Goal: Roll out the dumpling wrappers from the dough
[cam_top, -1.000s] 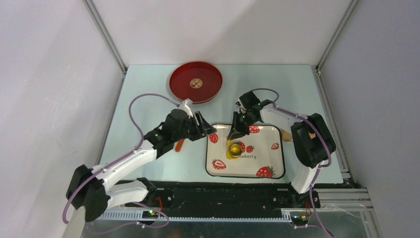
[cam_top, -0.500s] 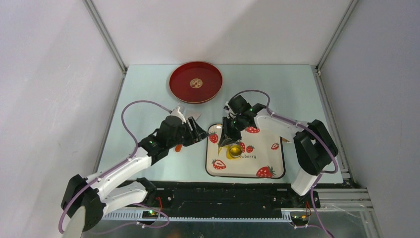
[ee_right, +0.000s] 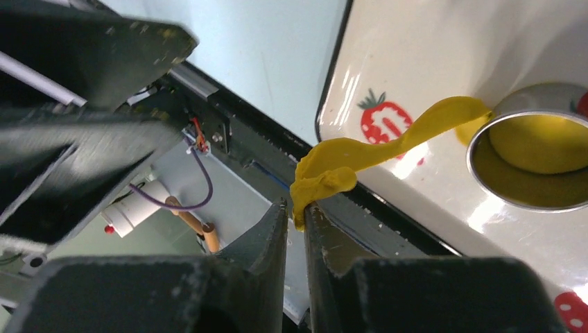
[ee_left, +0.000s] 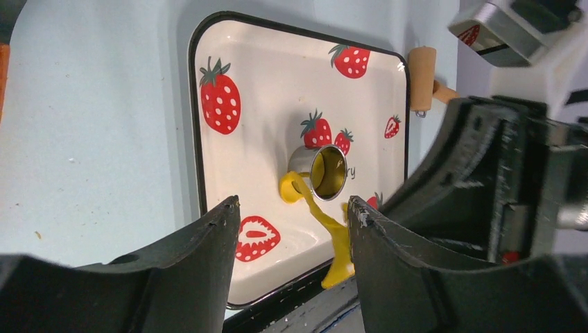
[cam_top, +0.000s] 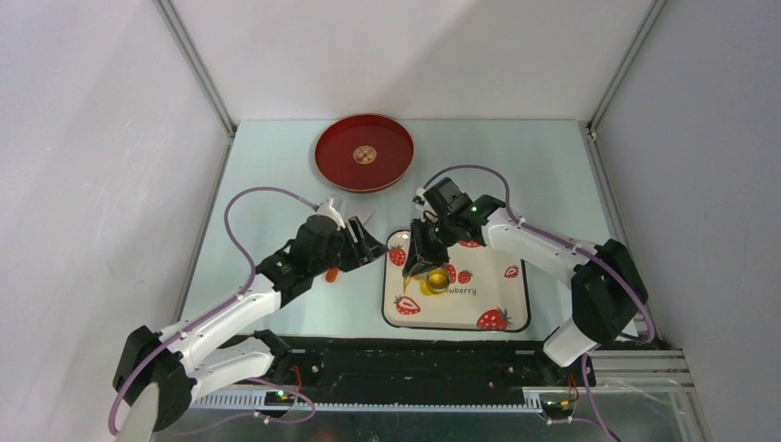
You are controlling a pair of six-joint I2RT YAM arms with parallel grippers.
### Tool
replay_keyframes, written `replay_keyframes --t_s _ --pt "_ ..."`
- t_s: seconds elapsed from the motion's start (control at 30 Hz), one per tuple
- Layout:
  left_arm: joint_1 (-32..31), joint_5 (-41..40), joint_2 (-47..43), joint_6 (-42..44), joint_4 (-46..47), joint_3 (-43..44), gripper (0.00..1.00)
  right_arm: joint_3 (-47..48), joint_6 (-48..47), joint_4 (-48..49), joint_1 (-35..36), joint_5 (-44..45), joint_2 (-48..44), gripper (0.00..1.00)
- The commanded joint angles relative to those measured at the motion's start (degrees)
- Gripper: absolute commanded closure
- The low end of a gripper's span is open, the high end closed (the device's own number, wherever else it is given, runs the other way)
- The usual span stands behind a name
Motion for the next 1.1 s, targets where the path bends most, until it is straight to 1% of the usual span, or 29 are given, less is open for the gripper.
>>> replay_keyframes --t_s 0.0,0.17,0.33,0.53,0.63,0.83,0.93,0.97,1.07 --pt "0.32 -0.70 -1.99 1.03 0.74 -0.87 0.37 2.25 0.88 -2.97 2.10 0.20 -5.48 0.79" --pt "0.36 -0.41 -2.48 1.18 0.85 -1.01 0.37 2.20 1.32 -5.90 3.87 2.26 -8.96 0.76" --pt "0.33 -0.17 -2.67 1.45 0.84 -1.21 0.37 2.20 1.26 -9.73 4.02 4.38 -12.59 0.73" --pt "0.34 0.86 -2.58 1.81 0.86 -1.38 0.37 2.20 0.35 -14.28 2.83 6.88 -17.15 0.70" --pt "0.33 1.22 -2.60 2.11 0.84 -1.58 0.37 2.20 -0.43 -17.22 0.62 7.41 -19.96 0.69" --pt "0.34 1.70 -2.15 2.63 1.02 -1.67 0.37 2.20 -3.43 -21.75 -8.83 5.22 -28.00 0.67" --pt "0.37 1.94 -2.07 2.93 1.33 -1.65 0.37 2.20 -5.64 -23.53 -15.76 2.61 -30.04 0.66" --pt "0.33 2.16 -2.08 3.13 1.65 -1.65 0.36 2.20 -6.91 -24.37 -17.02 1.96 -30.56 0.65" --pt "0.36 2.45 -2.53 3.49 2.11 -1.88 0.33 2.25 -9.82 -25.80 -23.05 -1.15 -30.97 0.65"
